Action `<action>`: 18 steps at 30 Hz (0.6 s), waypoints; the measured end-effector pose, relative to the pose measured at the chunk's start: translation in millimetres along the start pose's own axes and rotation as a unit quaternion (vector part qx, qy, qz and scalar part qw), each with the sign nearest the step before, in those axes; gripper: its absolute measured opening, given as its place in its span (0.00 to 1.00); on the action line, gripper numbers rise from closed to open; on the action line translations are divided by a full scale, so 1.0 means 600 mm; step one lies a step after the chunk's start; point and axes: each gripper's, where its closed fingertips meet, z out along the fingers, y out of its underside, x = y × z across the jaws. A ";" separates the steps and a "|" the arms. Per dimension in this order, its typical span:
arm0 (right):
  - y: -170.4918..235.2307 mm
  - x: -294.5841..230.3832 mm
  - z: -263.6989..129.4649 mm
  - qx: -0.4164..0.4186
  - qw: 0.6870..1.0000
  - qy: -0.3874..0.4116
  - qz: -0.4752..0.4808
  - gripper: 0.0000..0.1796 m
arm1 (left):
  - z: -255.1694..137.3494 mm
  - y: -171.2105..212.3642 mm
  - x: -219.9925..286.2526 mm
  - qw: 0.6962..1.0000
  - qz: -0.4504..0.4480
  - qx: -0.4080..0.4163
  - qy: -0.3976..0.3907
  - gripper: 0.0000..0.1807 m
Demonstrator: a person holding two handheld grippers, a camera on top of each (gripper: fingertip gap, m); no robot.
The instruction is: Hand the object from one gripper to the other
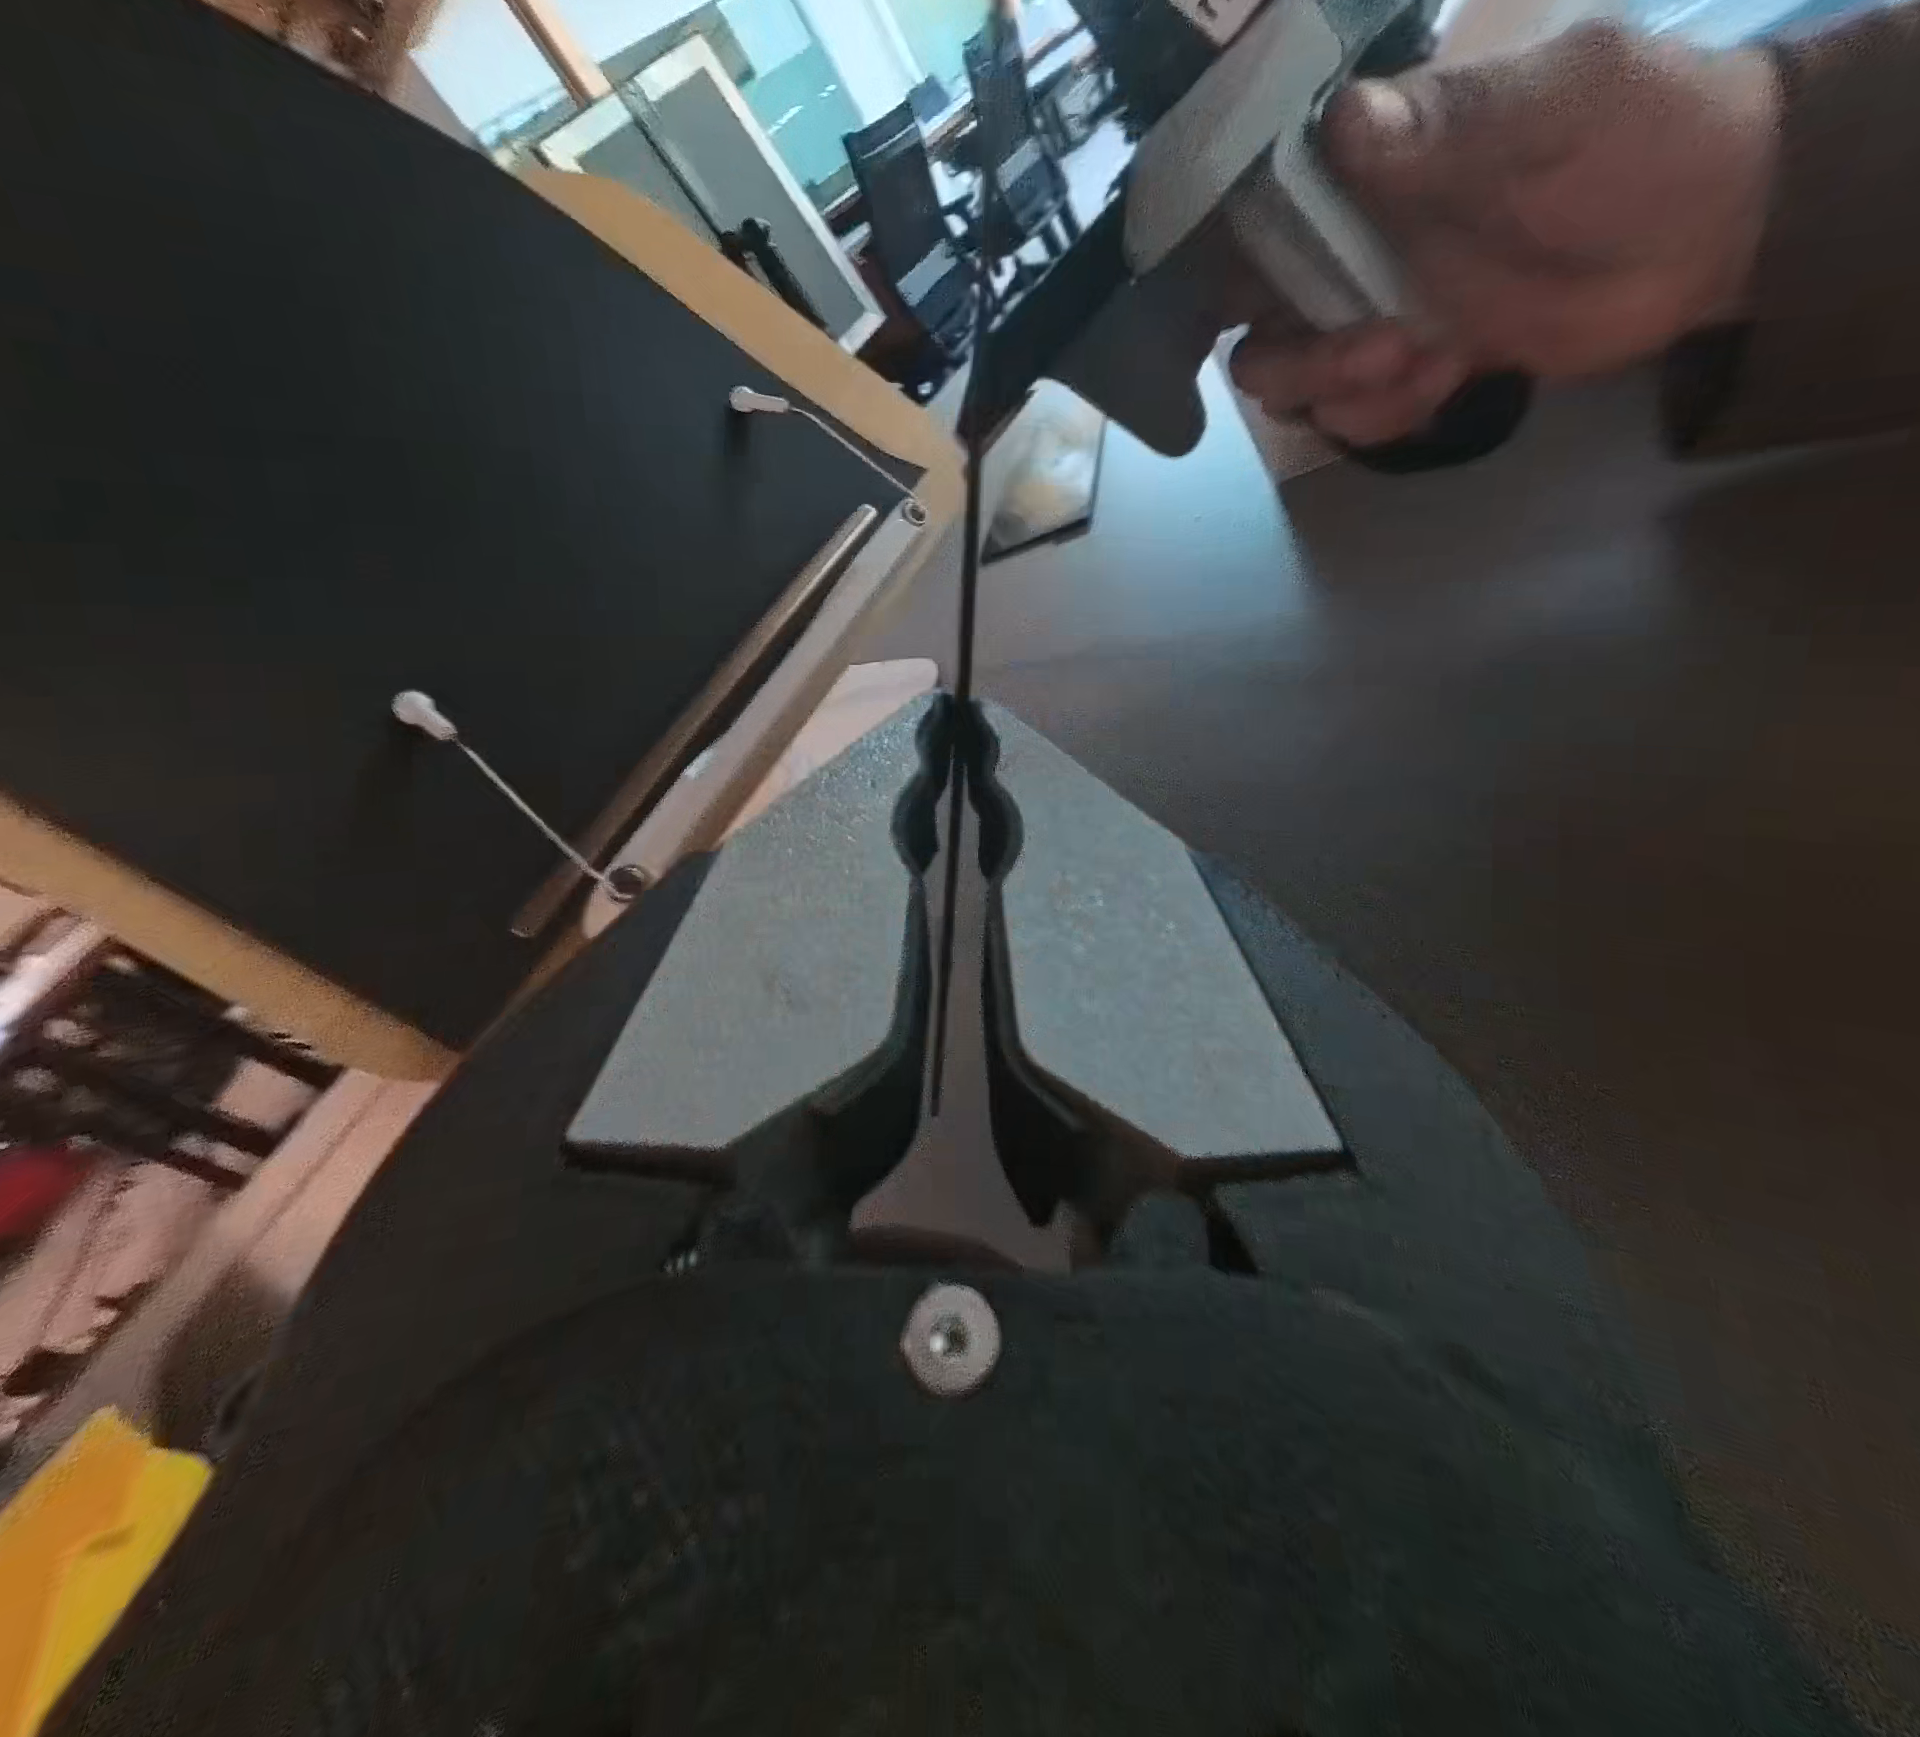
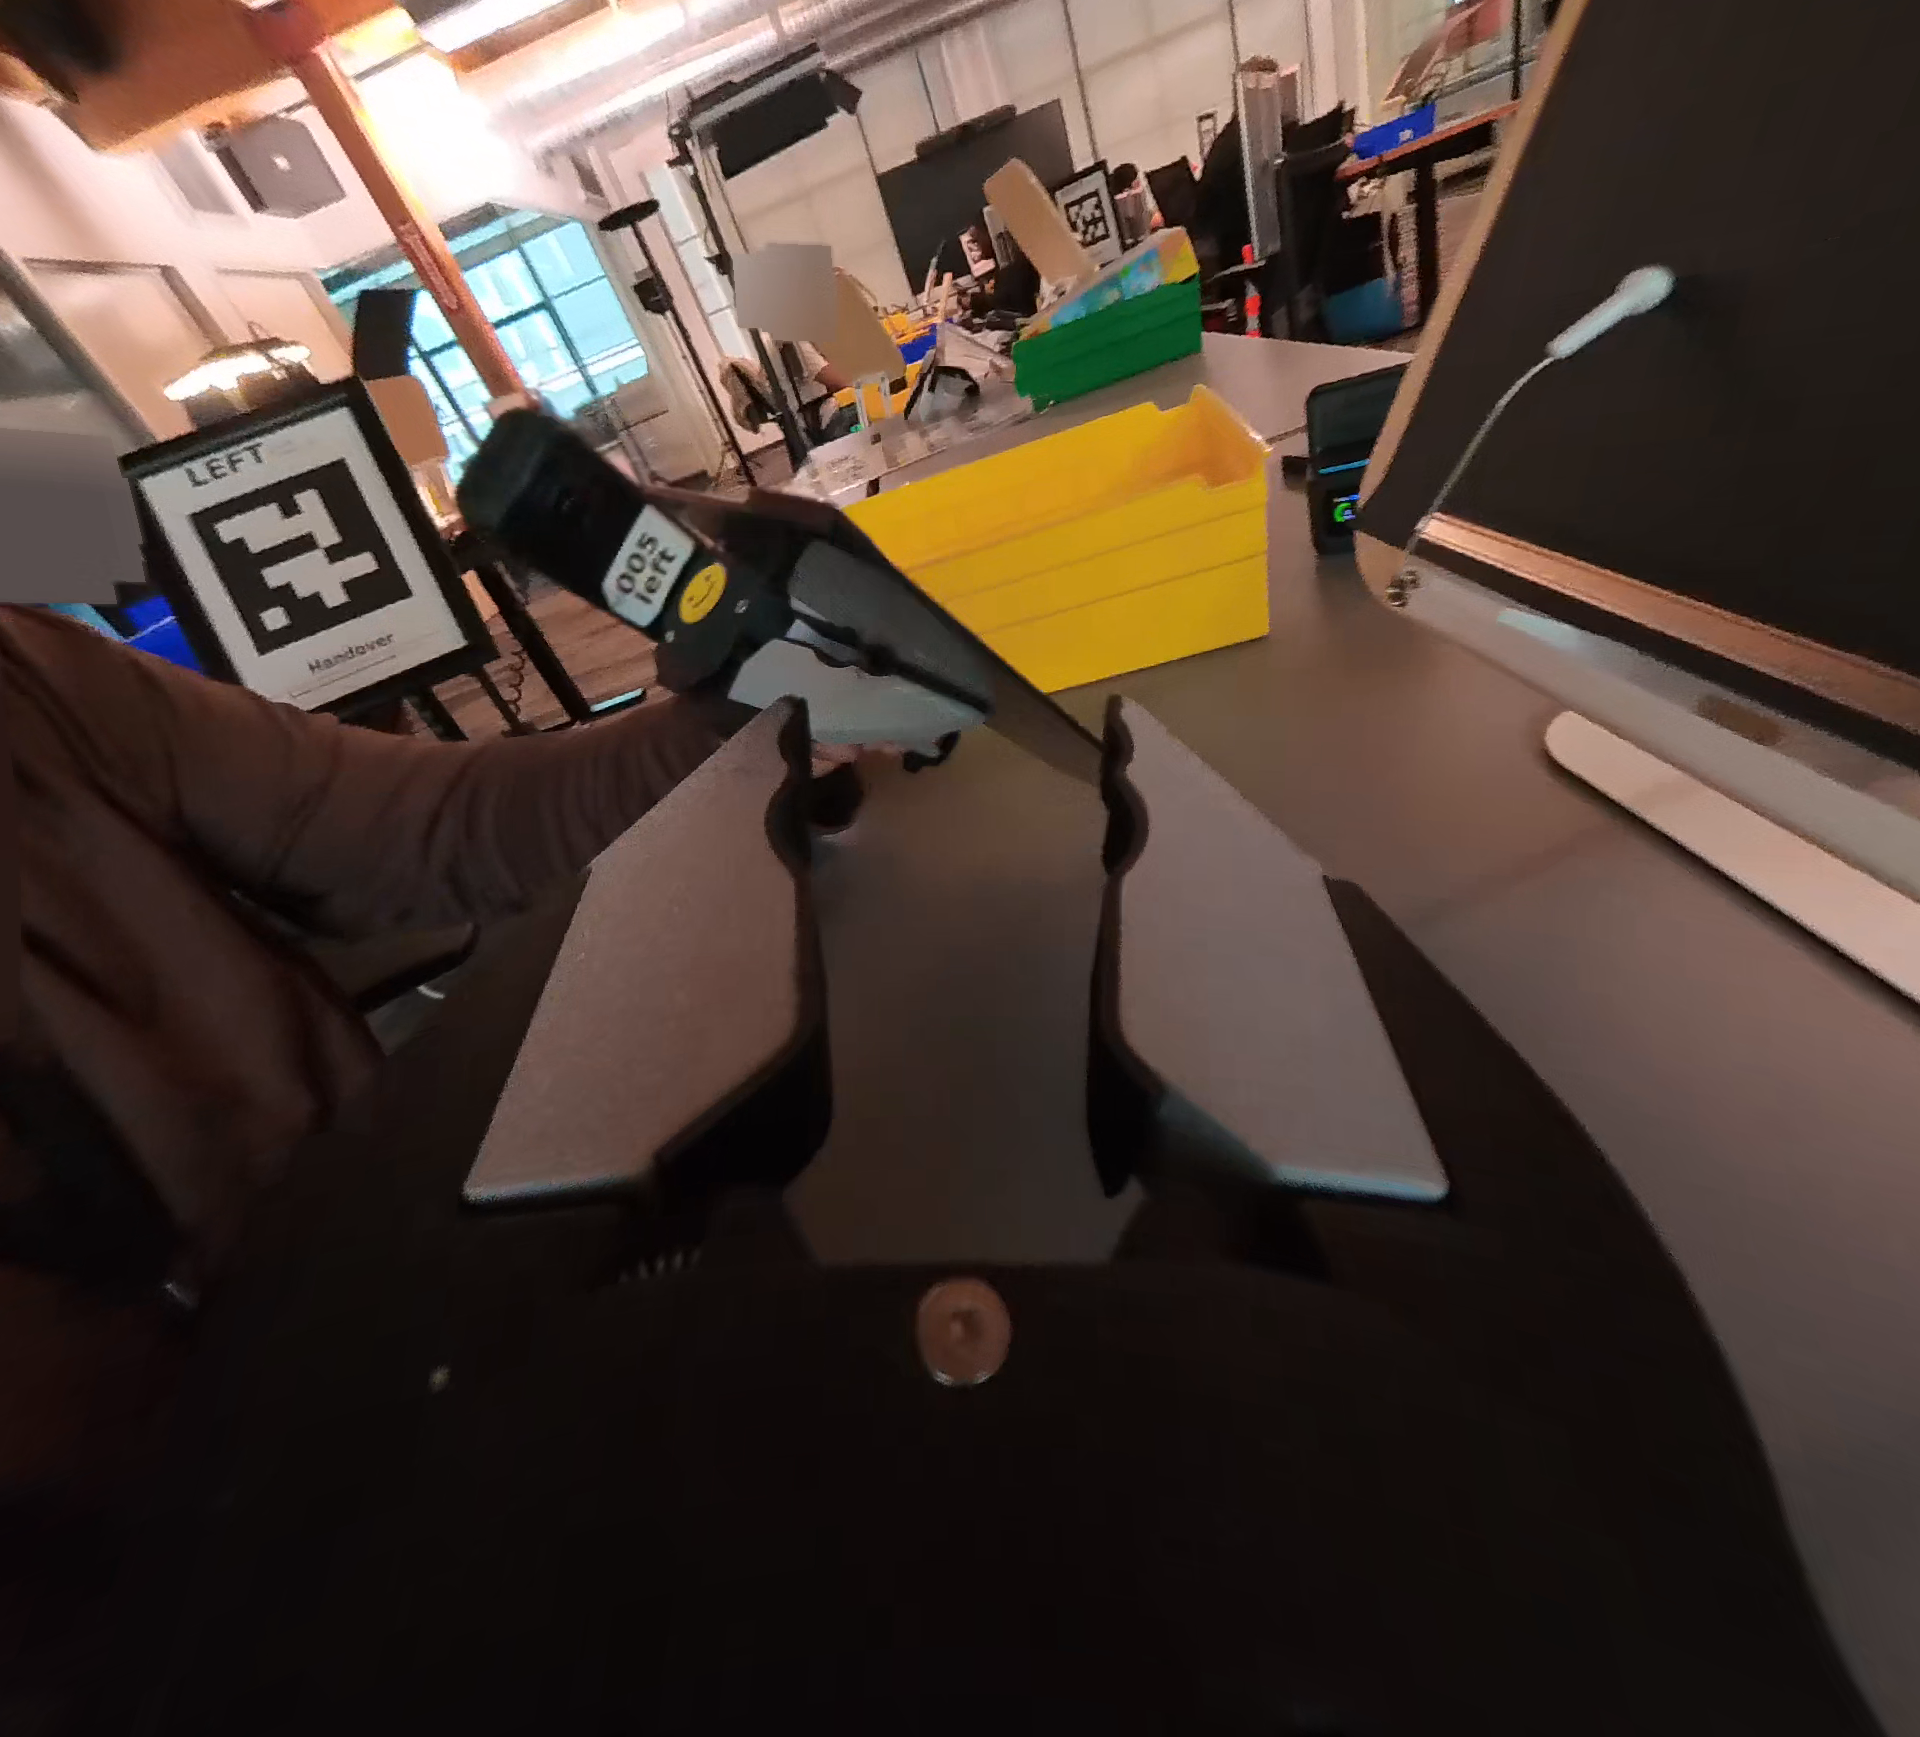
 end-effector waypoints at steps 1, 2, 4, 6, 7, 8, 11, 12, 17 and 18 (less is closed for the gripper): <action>-0.002 0.004 -0.005 0.000 1.000 0.008 -0.003 0.31 | -0.001 -0.001 -0.003 1.000 0.008 0.000 -0.009 0.00; -0.005 0.006 -0.010 0.001 1.000 0.015 -0.005 0.31 | -0.002 -0.002 -0.011 1.000 0.014 -0.001 -0.027 0.00; -0.013 0.010 -0.019 0.010 1.000 0.023 -0.001 0.32 | -0.009 0.003 -0.038 0.991 0.090 -0.021 -0.094 0.00; -0.025 0.008 -0.029 0.029 0.999 0.015 0.012 0.34 | -0.015 0.006 -0.049 0.957 0.245 -0.050 -0.149 0.00; -0.031 0.007 -0.033 0.041 0.999 0.009 0.020 0.35 | -0.014 0.005 -0.046 0.934 0.313 -0.054 -0.163 0.00; -0.036 0.007 -0.036 0.051 0.998 0.005 0.028 0.36 | -0.011 0.006 -0.041 0.918 0.356 -0.058 -0.166 0.00; -0.023 0.028 -0.032 0.037 0.997 0.029 0.063 0.39 | 0.001 0.025 -0.027 0.900 0.402 -0.085 -0.146 0.00; -0.010 0.039 -0.029 0.020 0.996 0.044 0.077 0.39 | 0.002 0.026 -0.021 0.893 0.419 -0.081 -0.140 0.00; 0.041 0.068 -0.015 -0.044 0.989 0.074 0.122 0.40 | -0.006 0.000 -0.003 0.864 0.486 -0.028 -0.133 0.00; 0.051 0.062 -0.011 -0.059 0.987 0.055 0.139 0.38 | -0.010 -0.007 0.005 0.858 0.498 -0.010 -0.127 0.00</action>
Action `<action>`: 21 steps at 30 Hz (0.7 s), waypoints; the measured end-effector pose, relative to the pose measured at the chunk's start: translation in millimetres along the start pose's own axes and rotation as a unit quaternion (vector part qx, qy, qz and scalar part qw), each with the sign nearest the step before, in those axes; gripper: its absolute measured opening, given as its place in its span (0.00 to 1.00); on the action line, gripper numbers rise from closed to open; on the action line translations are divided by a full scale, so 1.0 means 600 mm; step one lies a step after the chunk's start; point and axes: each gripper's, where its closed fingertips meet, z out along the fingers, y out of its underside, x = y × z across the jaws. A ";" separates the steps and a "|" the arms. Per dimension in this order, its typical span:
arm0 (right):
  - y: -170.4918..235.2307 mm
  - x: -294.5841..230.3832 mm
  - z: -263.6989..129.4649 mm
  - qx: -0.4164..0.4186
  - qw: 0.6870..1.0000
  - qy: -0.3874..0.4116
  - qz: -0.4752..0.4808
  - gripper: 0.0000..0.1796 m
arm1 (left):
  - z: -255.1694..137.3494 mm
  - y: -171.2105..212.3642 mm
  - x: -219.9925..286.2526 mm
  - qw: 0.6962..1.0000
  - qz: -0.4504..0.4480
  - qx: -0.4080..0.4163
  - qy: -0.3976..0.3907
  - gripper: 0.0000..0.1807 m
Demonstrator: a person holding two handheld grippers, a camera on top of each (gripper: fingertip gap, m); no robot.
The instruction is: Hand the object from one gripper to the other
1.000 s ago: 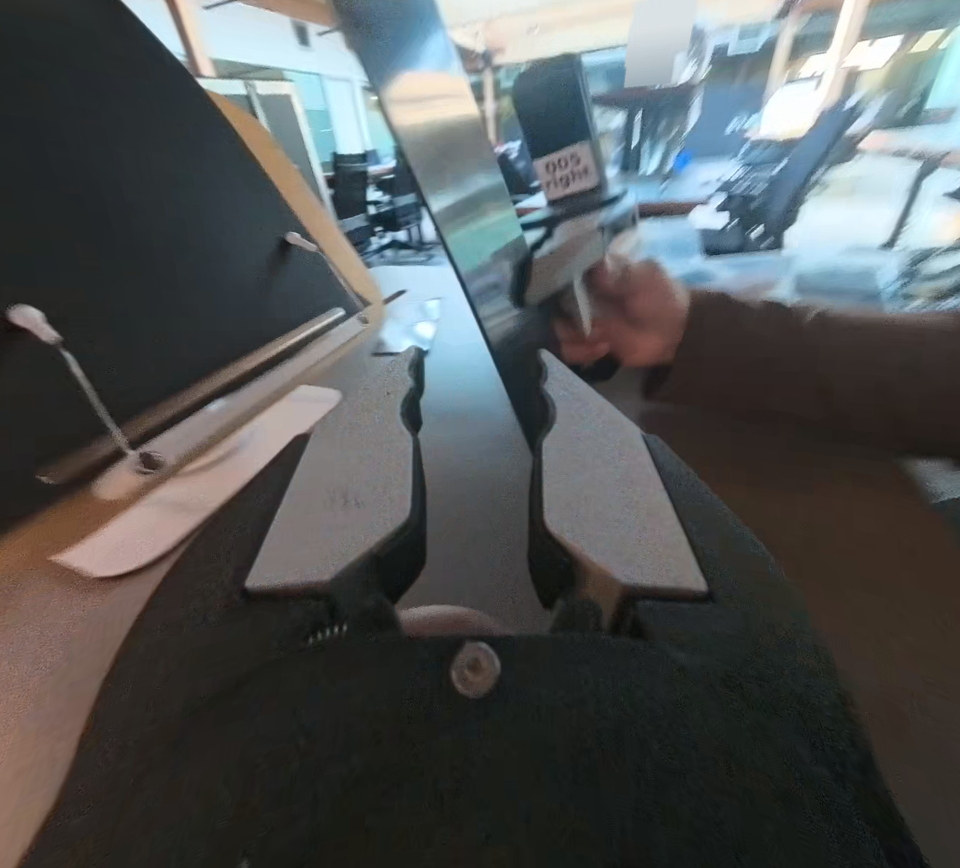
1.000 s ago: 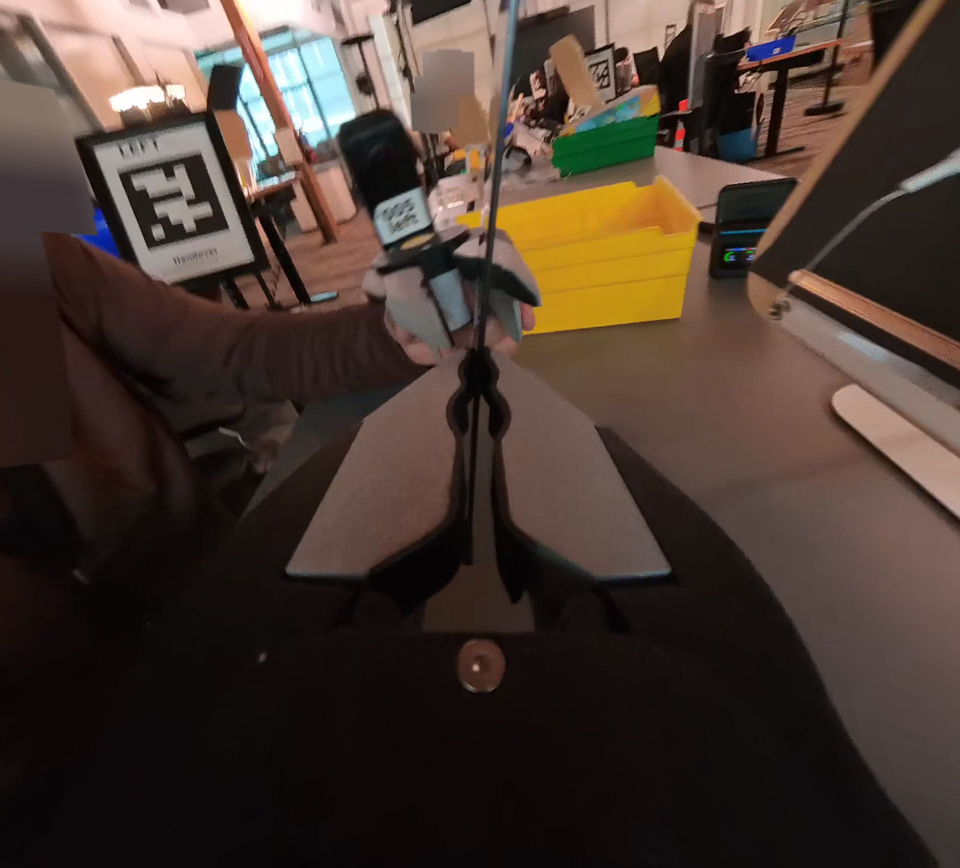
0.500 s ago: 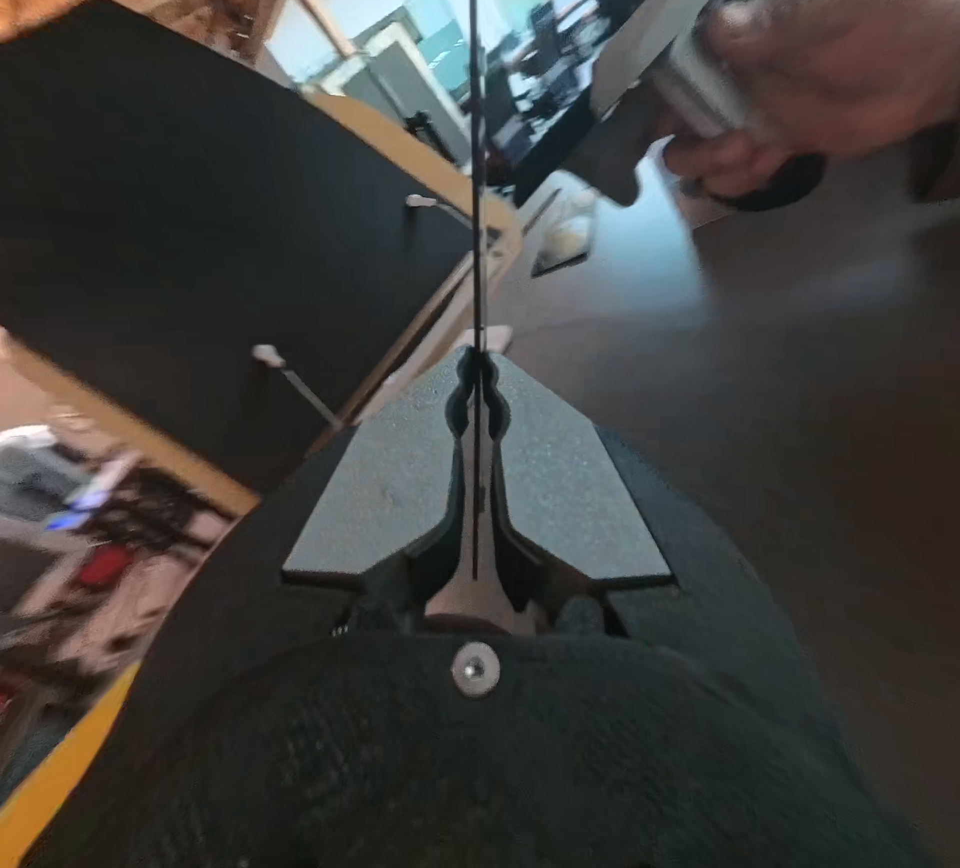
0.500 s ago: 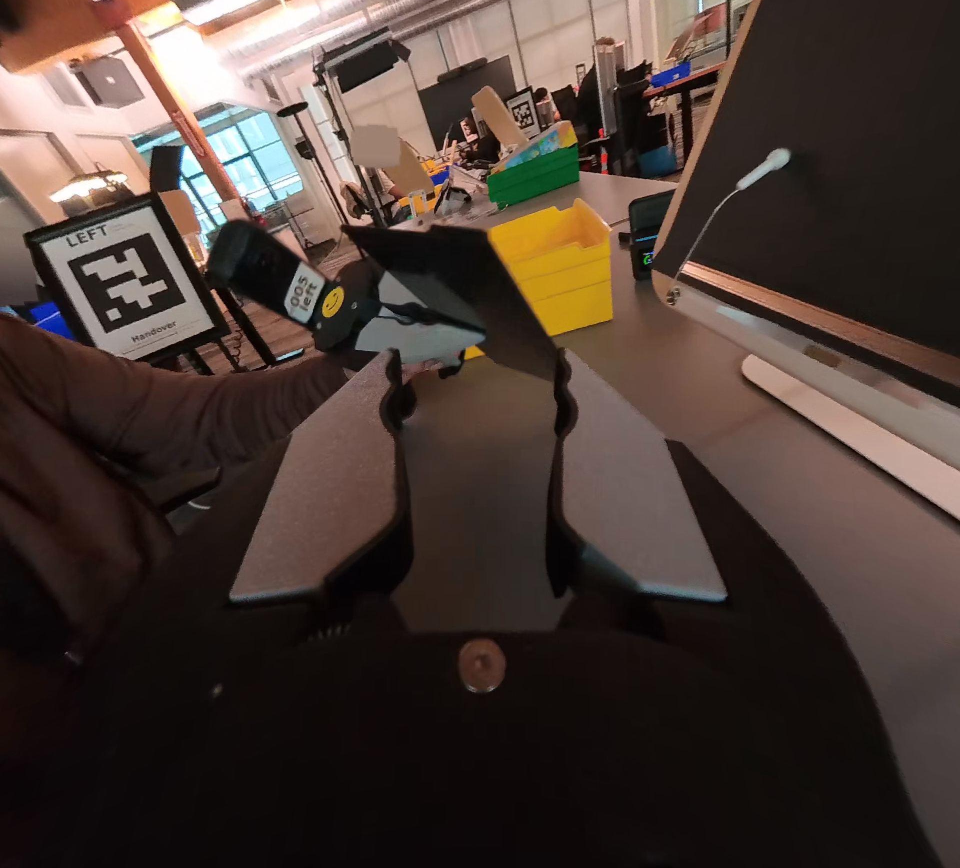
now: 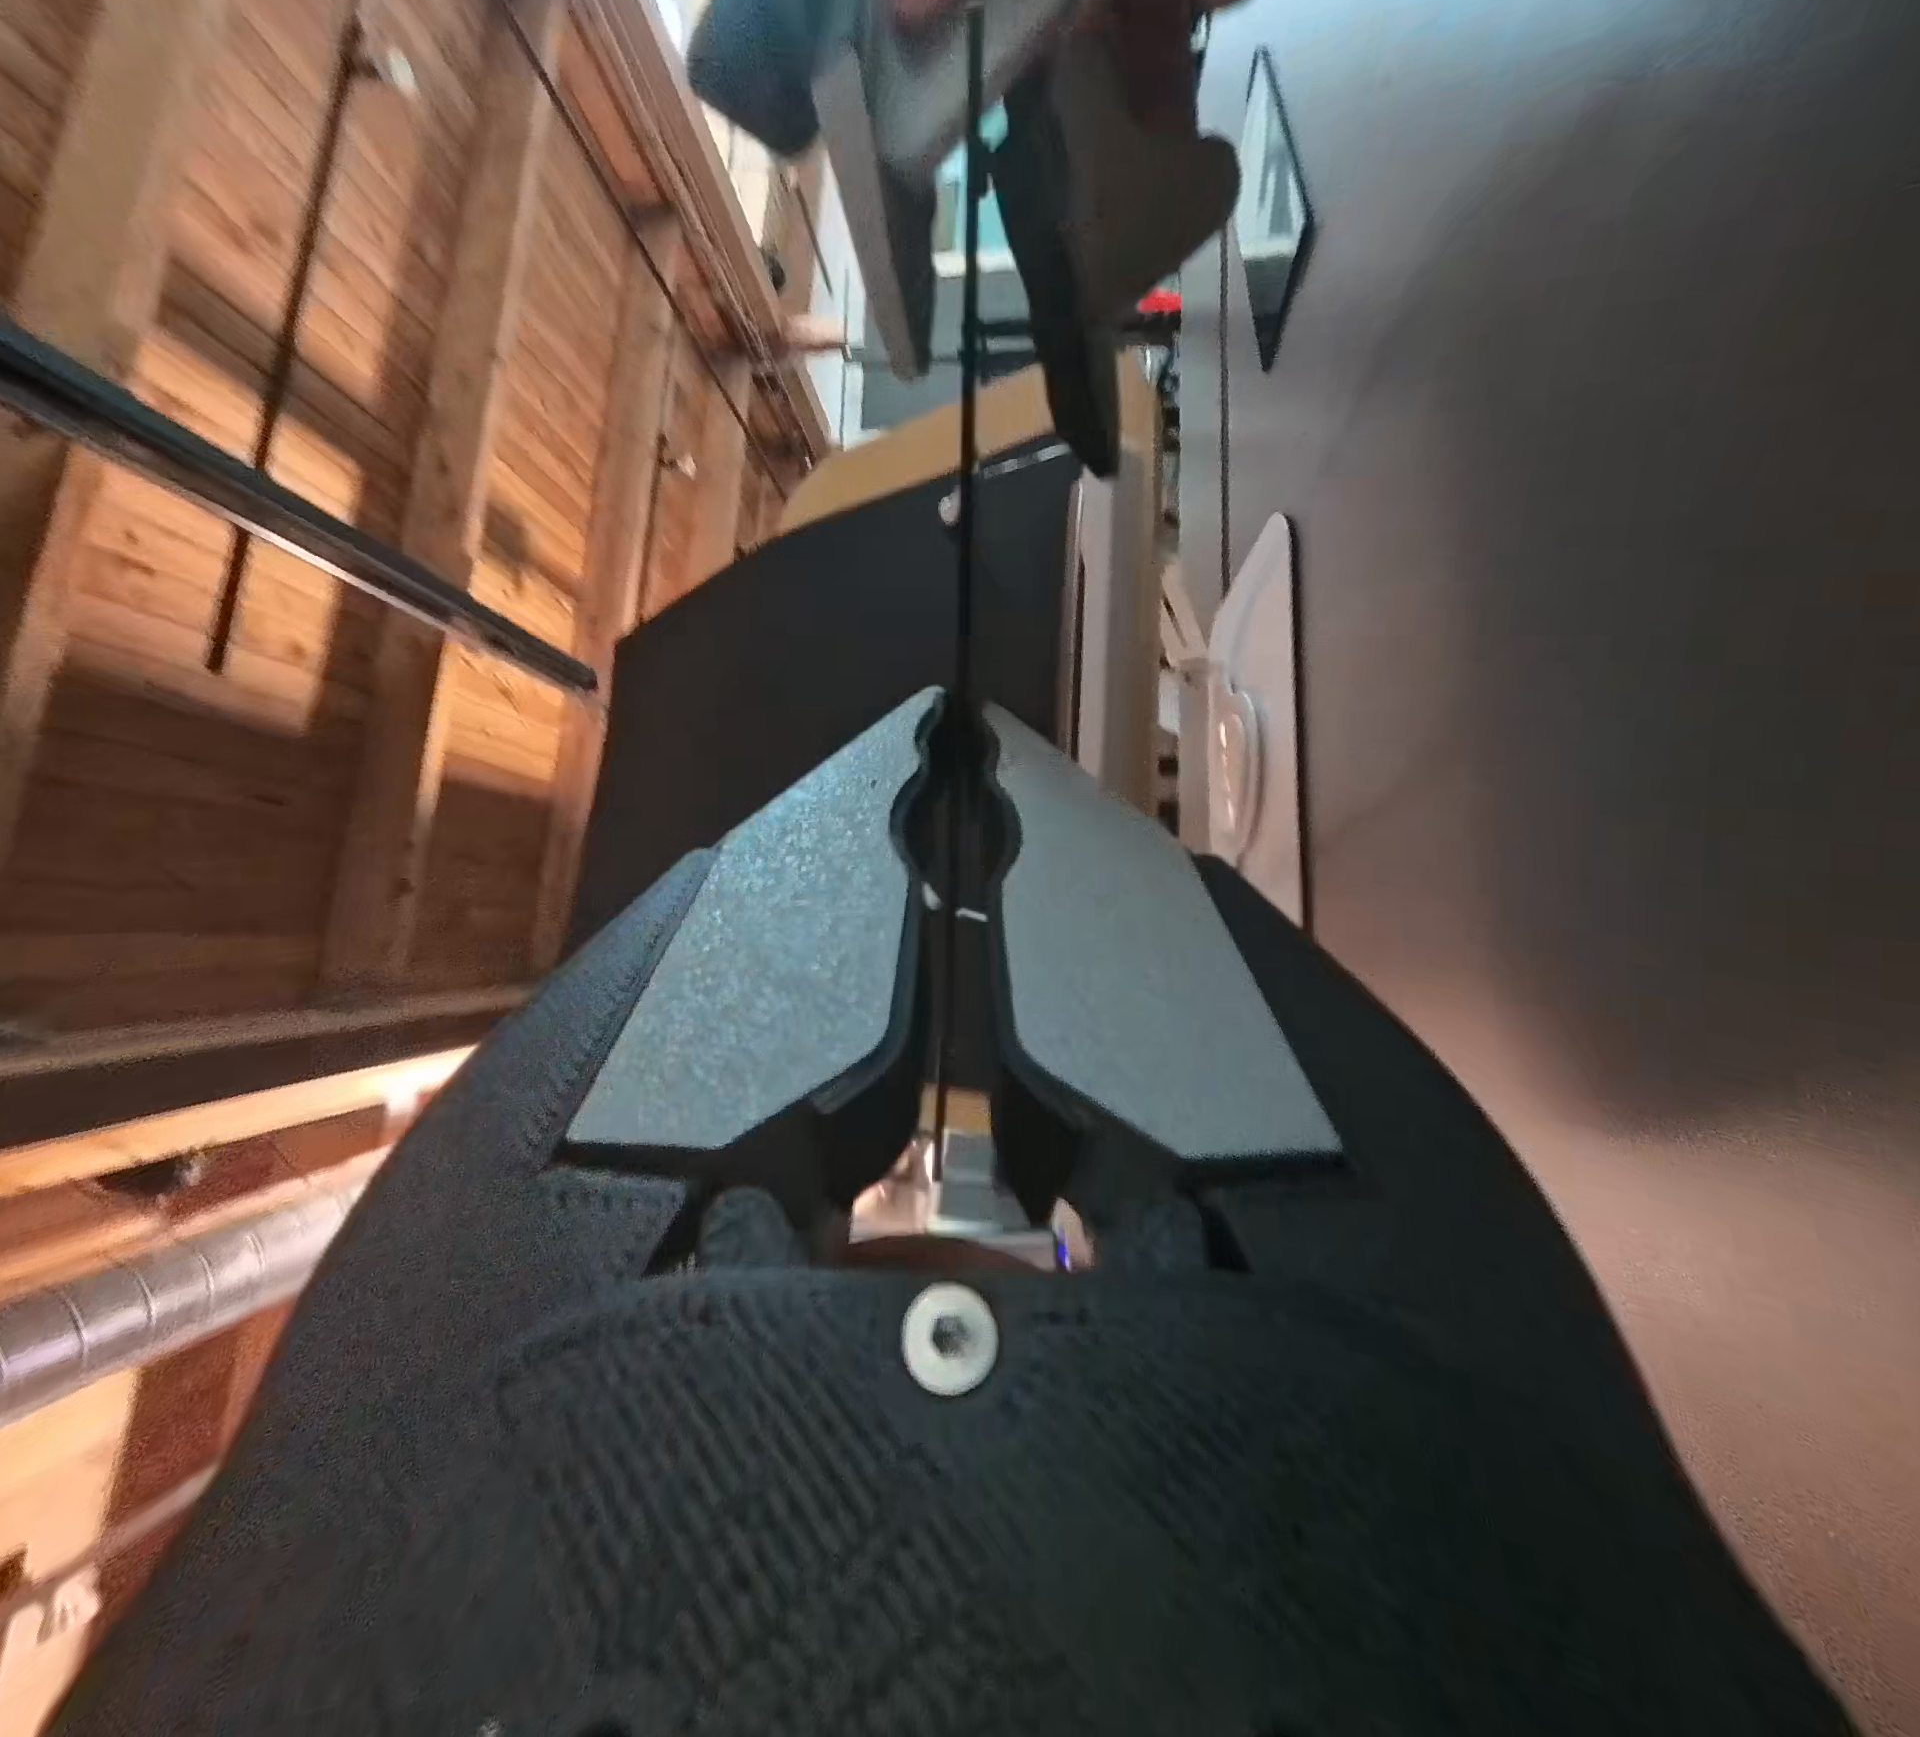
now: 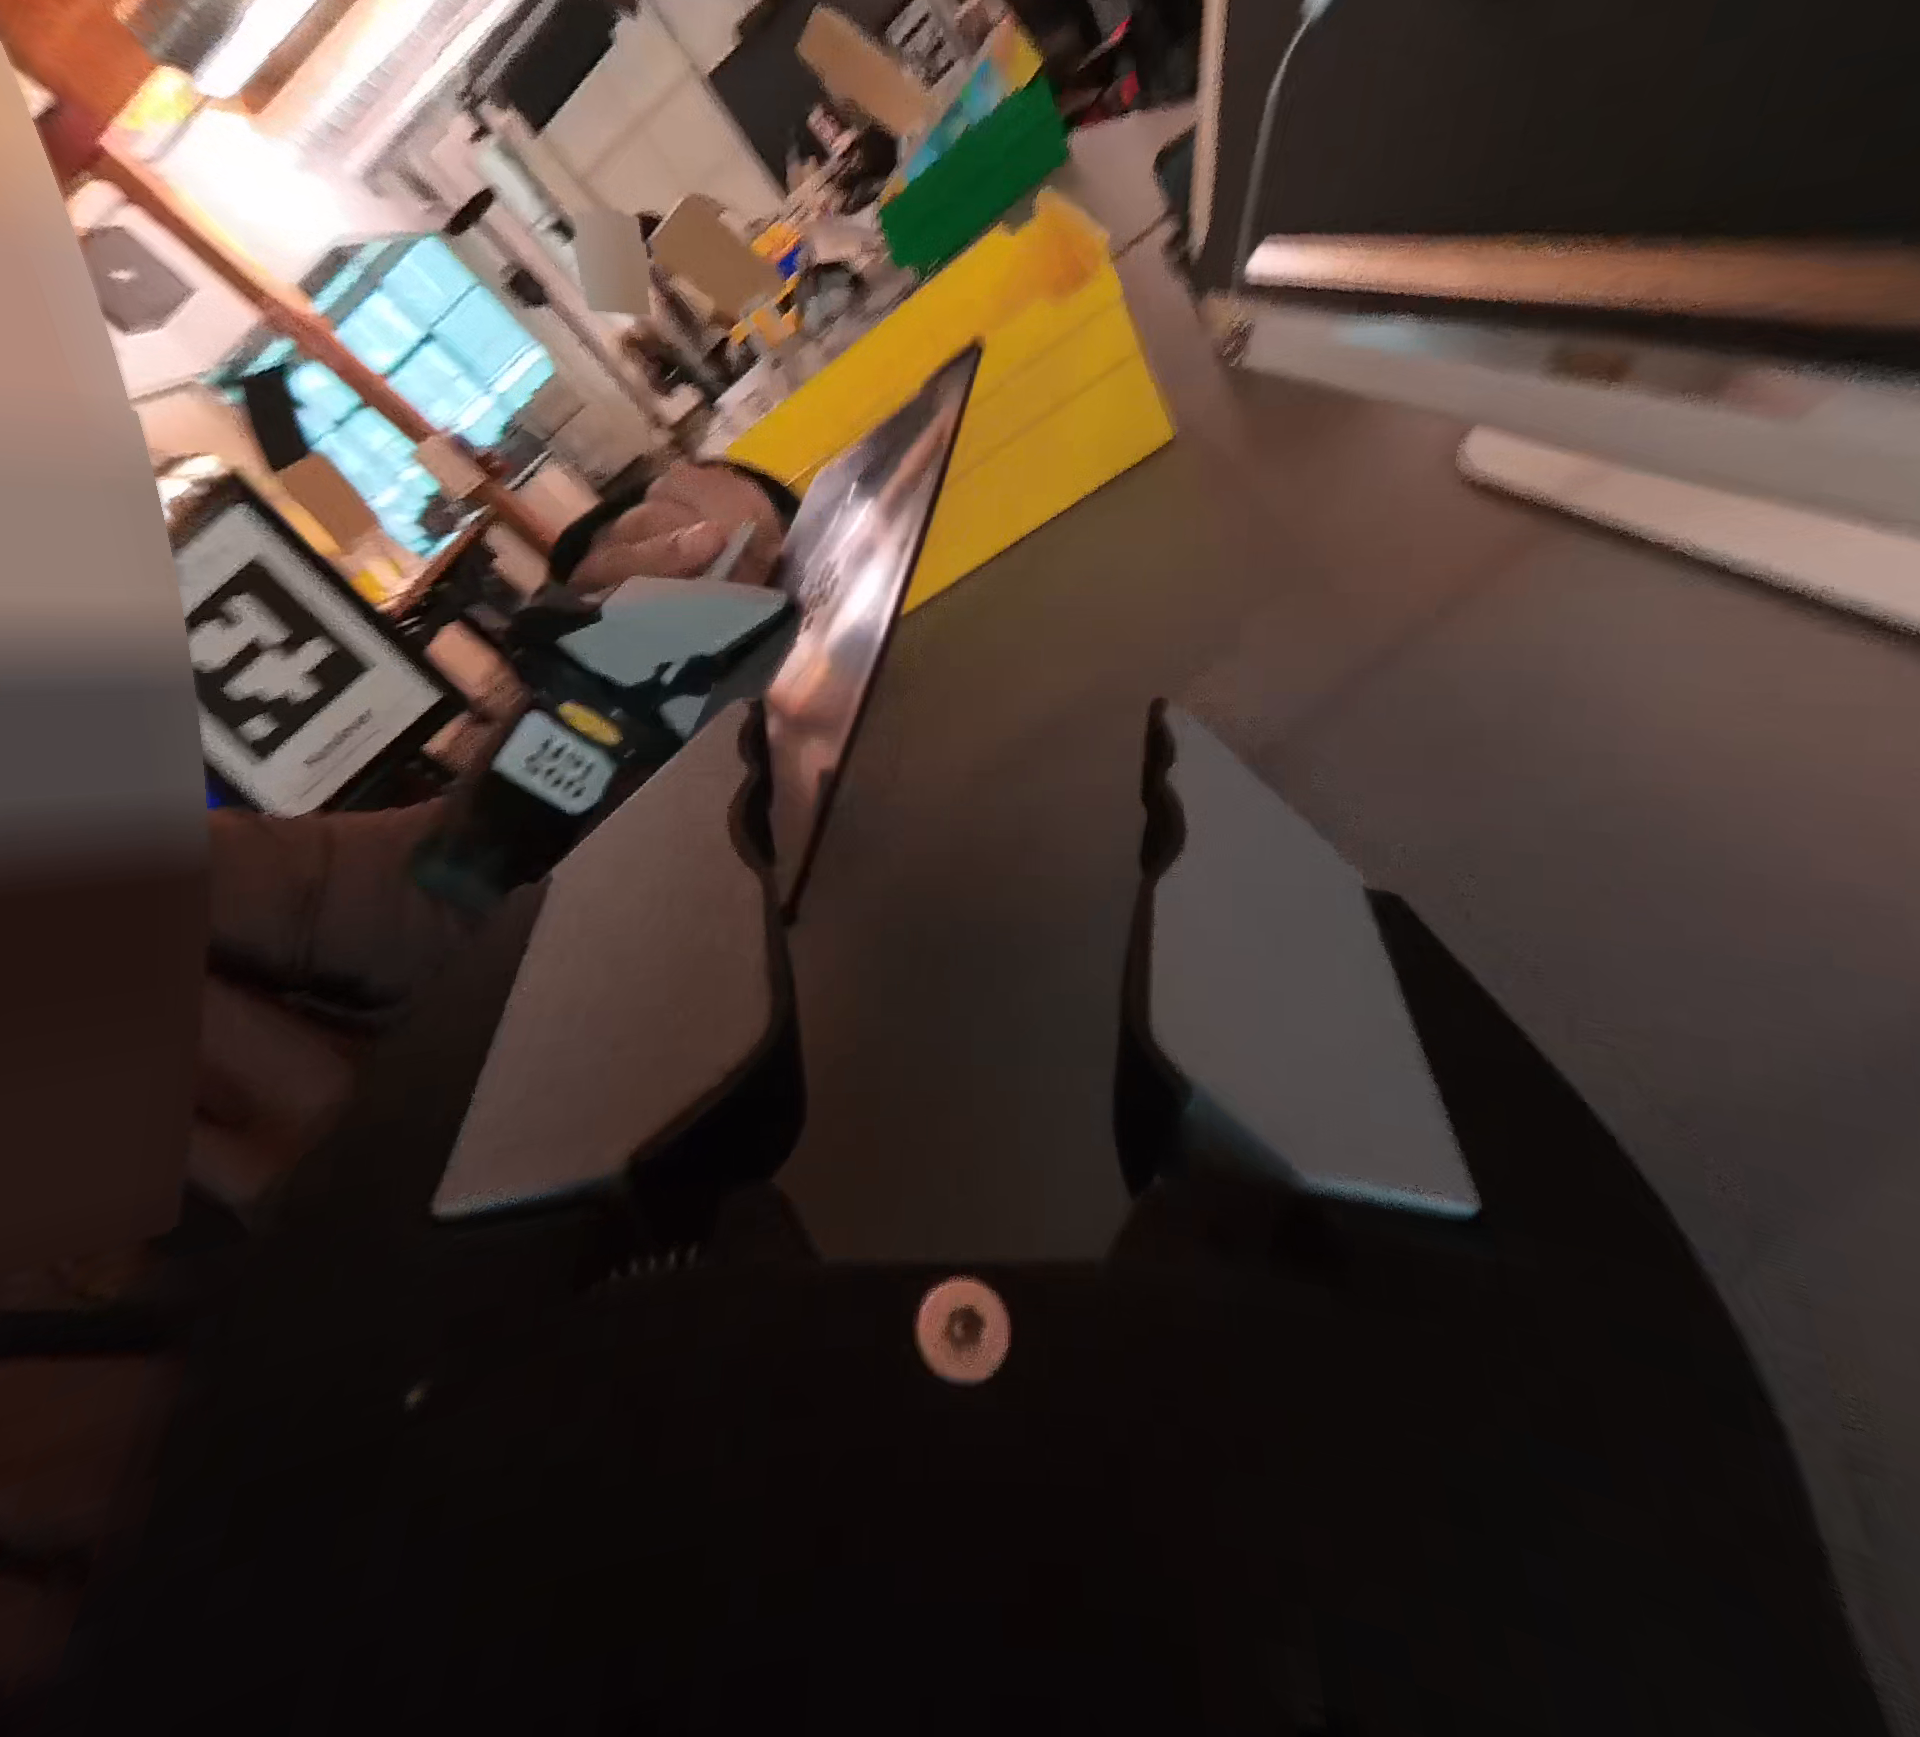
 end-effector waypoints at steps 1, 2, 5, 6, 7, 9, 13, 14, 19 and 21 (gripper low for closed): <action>0.013 -0.018 0.004 -0.022 0.998 -0.046 0.021 0.32 | -0.004 -0.007 -0.002 1.000 0.003 0.014 -0.001 0.00; 0.023 -0.050 0.004 -0.041 0.991 -0.118 0.043 0.26 | -0.005 -0.010 -0.005 1.000 0.002 0.019 -0.001 0.00; 0.055 -0.075 0.009 -0.093 0.974 -0.182 0.094 0.07 | -0.007 -0.003 -0.014 1.000 0.005 0.011 -0.013 0.01; 0.061 -0.071 0.012 -0.102 0.975 -0.177 0.087 0.01 | -0.007 -0.001 -0.013 1.000 -0.009 0.008 -0.012 0.03; 0.057 -0.069 0.013 -0.094 0.978 -0.172 0.076 0.00 | -0.005 0.003 -0.015 1.000 -0.026 0.001 -0.015 0.07; 0.036 -0.075 0.007 -0.061 0.981 -0.174 0.062 0.00 | -0.002 0.009 -0.022 0.997 -0.076 -0.013 -0.027 0.12; 0.003 -0.066 -0.008 -0.001 0.989 -0.147 0.032 0.00 | -0.004 0.005 -0.040 0.981 -0.194 0.003 -0.031 0.17; -0.011 -0.062 -0.017 0.025 0.989 -0.142 0.033 0.00 | -0.008 0.003 -0.051 0.973 -0.229 0.017 -0.039 0.16; -0.050 -0.082 -0.045 0.098 0.983 -0.153 -0.026 0.00 | -0.023 -0.016 -0.090 0.881 -0.463 0.100 -0.007 0.13; -0.049 -0.096 -0.038 0.094 0.982 -0.151 -0.064 0.00 | -0.018 -0.011 -0.086 0.833 -0.542 0.104 0.026 0.13</action>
